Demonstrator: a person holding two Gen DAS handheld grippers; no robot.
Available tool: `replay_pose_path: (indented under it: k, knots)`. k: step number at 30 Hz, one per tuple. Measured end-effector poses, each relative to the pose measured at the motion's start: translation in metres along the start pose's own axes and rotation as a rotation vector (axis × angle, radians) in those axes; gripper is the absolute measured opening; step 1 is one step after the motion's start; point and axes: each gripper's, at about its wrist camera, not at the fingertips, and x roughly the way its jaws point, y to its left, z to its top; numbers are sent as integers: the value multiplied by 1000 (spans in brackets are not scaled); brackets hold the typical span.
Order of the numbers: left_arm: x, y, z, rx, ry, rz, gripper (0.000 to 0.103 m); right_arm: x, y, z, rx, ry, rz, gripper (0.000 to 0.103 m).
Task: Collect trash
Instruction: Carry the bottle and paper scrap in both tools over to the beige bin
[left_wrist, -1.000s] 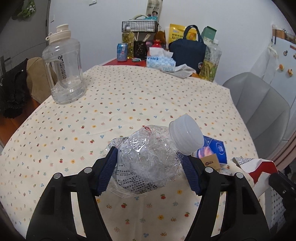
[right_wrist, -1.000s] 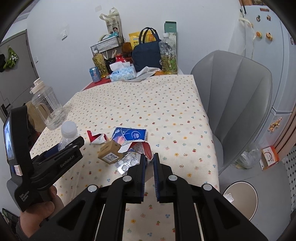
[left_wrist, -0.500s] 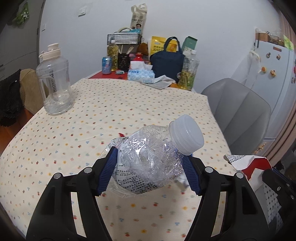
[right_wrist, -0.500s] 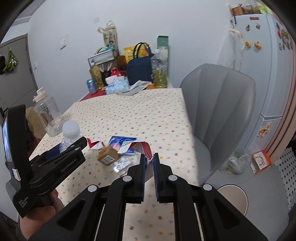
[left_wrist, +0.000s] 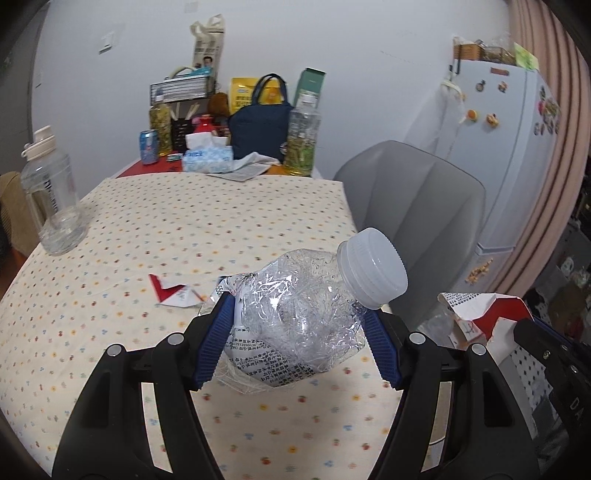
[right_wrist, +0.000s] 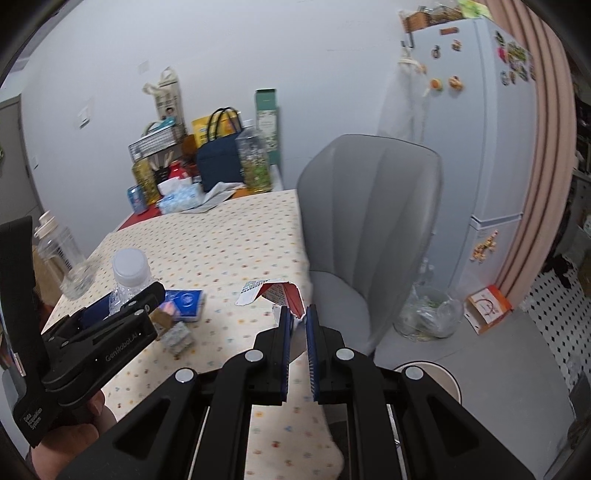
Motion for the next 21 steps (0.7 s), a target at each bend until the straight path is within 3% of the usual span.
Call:
replay_pose_path:
  k: [21]
  knots:
    - [65,-171,-17,224,127,-188,68,15,-159,-15,210,45,-194,9]
